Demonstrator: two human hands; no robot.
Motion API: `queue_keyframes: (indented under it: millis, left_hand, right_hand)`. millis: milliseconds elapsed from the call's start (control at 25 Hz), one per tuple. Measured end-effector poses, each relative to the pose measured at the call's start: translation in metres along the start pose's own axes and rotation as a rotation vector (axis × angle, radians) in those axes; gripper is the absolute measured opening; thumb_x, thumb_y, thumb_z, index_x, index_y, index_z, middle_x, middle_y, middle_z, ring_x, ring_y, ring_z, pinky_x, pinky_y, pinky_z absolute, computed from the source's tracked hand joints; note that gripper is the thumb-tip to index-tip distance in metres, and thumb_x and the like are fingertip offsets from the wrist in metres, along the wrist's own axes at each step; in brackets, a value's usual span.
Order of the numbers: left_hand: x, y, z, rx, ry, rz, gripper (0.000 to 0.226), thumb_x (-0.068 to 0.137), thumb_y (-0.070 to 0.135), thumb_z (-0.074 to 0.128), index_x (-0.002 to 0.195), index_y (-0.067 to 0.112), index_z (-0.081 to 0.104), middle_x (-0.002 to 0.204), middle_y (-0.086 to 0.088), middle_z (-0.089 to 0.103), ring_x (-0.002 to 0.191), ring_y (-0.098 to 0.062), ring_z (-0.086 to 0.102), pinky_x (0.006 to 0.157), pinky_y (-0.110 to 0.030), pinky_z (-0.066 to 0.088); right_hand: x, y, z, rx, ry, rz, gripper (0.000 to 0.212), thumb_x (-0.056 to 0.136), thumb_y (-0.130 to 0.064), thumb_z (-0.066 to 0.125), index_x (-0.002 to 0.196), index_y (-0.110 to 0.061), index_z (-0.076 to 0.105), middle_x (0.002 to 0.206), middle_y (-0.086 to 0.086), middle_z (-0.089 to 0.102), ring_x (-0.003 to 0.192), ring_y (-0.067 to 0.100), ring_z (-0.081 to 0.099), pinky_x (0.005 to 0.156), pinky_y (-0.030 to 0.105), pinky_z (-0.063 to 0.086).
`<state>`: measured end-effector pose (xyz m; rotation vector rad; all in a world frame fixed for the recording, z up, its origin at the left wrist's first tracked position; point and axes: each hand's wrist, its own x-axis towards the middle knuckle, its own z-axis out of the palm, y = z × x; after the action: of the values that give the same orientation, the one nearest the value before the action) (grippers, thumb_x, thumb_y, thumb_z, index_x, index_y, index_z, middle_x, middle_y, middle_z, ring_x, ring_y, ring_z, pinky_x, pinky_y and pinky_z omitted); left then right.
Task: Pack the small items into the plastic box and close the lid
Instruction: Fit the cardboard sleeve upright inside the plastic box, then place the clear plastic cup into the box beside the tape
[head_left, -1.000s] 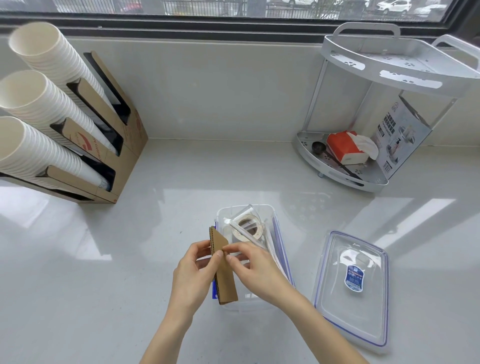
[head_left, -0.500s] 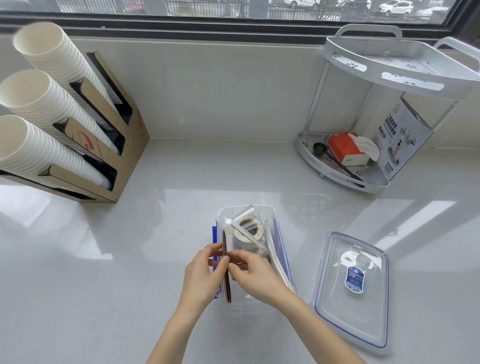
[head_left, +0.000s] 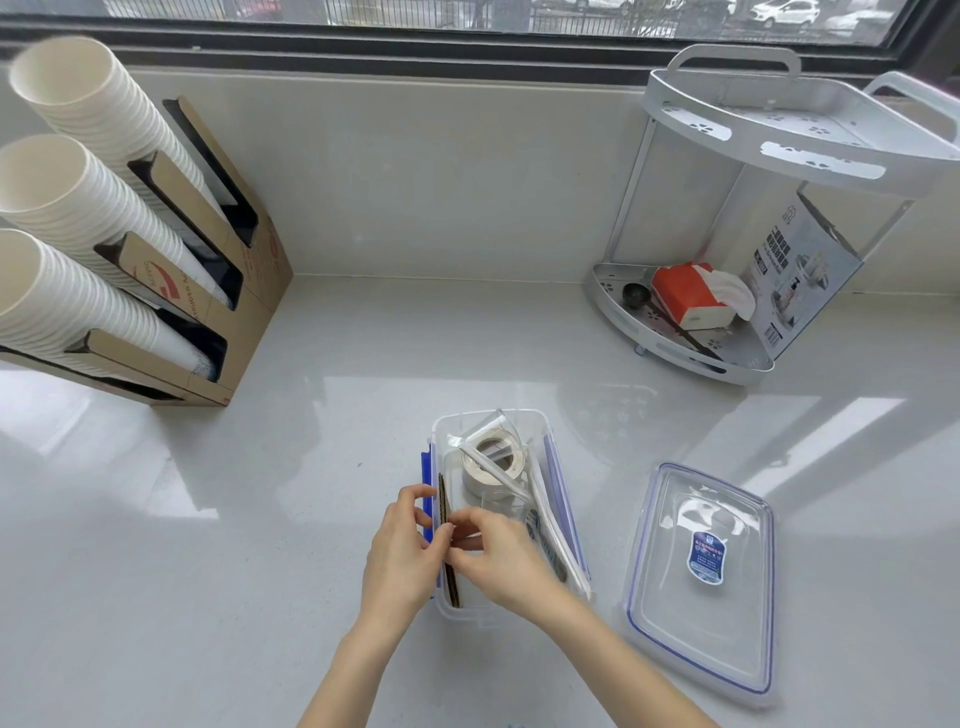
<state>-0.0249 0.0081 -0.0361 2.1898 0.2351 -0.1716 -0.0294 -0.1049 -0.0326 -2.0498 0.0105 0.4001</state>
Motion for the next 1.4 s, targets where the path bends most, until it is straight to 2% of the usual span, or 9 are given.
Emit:
queue_keyframes:
  millis: [200,320,400,560,720,1080,1240,1320,1400]
  left_hand:
    - [-0.002,0.006,-0.006,0.213,0.046,0.133,0.033,0.083,0.028,0.057,0.113,0.023,0.046,0.097,0.009,0.045,0.075,-0.012,0.049,0.062,-0.024,0.036]
    - [-0.001,0.015,-0.007,0.217,0.044,0.294,0.021,0.084,0.024,0.055,0.104,0.02,0.054,0.089,0.013,0.045,0.074,-0.009,0.049,0.064,-0.022,0.037]
    - [0.002,0.022,-0.003,0.234,0.005,0.372,0.02,0.086,0.022,0.051,0.105,0.021,0.057,0.089,0.013,0.05,0.081,-0.009,0.053,0.069,-0.02,0.038]
    - [0.011,0.027,0.013,0.418,-0.122,0.434,0.038,0.089,0.018,0.042,0.127,0.023,0.045,0.129,0.008,0.052,0.116,-0.016,0.044,0.093,-0.027,0.033]
    - [0.017,0.026,0.023,0.55,-0.177,0.443,0.047,0.089,0.017,0.038,0.135,0.025,0.034,0.139,0.008,0.041,0.122,-0.018,0.035,0.094,-0.028,0.027]
    - [0.023,0.023,0.02,0.456,-0.115,0.41,0.031,0.088,0.019,0.046,0.118,0.013,0.05,0.116,-0.004,0.049,0.11,-0.02,0.043,0.09,-0.024,0.032]
    - [0.026,0.026,0.01,0.248,-0.144,0.32,0.014,0.085,0.019,0.053,0.097,0.014,0.058,0.089,0.007,0.048,0.095,-0.018,0.046,0.072,-0.014,0.031]
    - [0.026,0.027,0.001,0.153,-0.153,0.28,0.006,0.083,0.019,0.056,0.08,0.024,0.056,0.078,0.015,0.043,0.087,-0.015,0.046,0.068,-0.01,0.033]
    - [0.024,0.026,-0.008,0.092,-0.154,0.259,0.02,0.082,0.019,0.058,0.069,0.033,0.05,0.082,0.015,0.045,0.089,-0.013,0.046,0.068,-0.01,0.033]
  right_hand:
    - [-0.003,-0.003,-0.028,-0.08,0.062,-0.083,0.029,0.084,-0.014,0.054,0.113,-0.014,0.06,0.108,0.004,0.067,0.09,0.007,0.059,0.074,0.001,0.041]
    - [-0.006,0.0,-0.049,-0.297,0.078,-0.137,0.029,0.086,-0.014,0.051,0.113,-0.015,0.058,0.112,0.003,0.064,0.101,0.013,0.059,0.087,0.019,0.047]
    - [-0.009,0.002,-0.056,-0.511,-0.026,-0.136,0.031,0.085,-0.015,0.049,0.116,-0.018,0.056,0.12,0.002,0.058,0.109,0.018,0.054,0.091,0.032,0.046]
    - [-0.014,0.007,-0.054,-0.735,-0.265,-0.113,0.038,0.084,-0.021,0.054,0.121,-0.028,0.052,0.126,0.007,0.048,0.119,0.025,0.044,0.097,0.036,0.037]
    - [-0.014,0.01,-0.048,-0.824,-0.286,-0.105,0.037,0.082,-0.023,0.057,0.119,-0.027,0.052,0.123,0.01,0.049,0.116,0.027,0.043,0.1,0.036,0.031]
    - [-0.021,0.011,-0.06,-0.667,-0.241,-0.134,0.028,0.08,-0.018,0.059,0.107,-0.024,0.056,0.114,0.004,0.053,0.105,0.024,0.051,0.083,0.029,0.038]
    - [-0.022,0.014,-0.065,-0.588,-0.241,-0.151,0.025,0.08,-0.021,0.061,0.104,-0.025,0.057,0.113,0.0,0.054,0.104,0.018,0.05,0.085,0.03,0.04]
    - [-0.023,0.016,-0.067,-0.492,-0.221,-0.157,0.024,0.079,-0.023,0.062,0.102,-0.027,0.059,0.105,-0.007,0.054,0.096,0.005,0.05,0.081,0.021,0.039]
    - [-0.023,0.014,-0.07,-0.37,-0.199,-0.159,0.022,0.077,-0.022,0.064,0.099,-0.027,0.06,0.093,-0.019,0.05,0.08,-0.014,0.047,0.072,0.007,0.035]
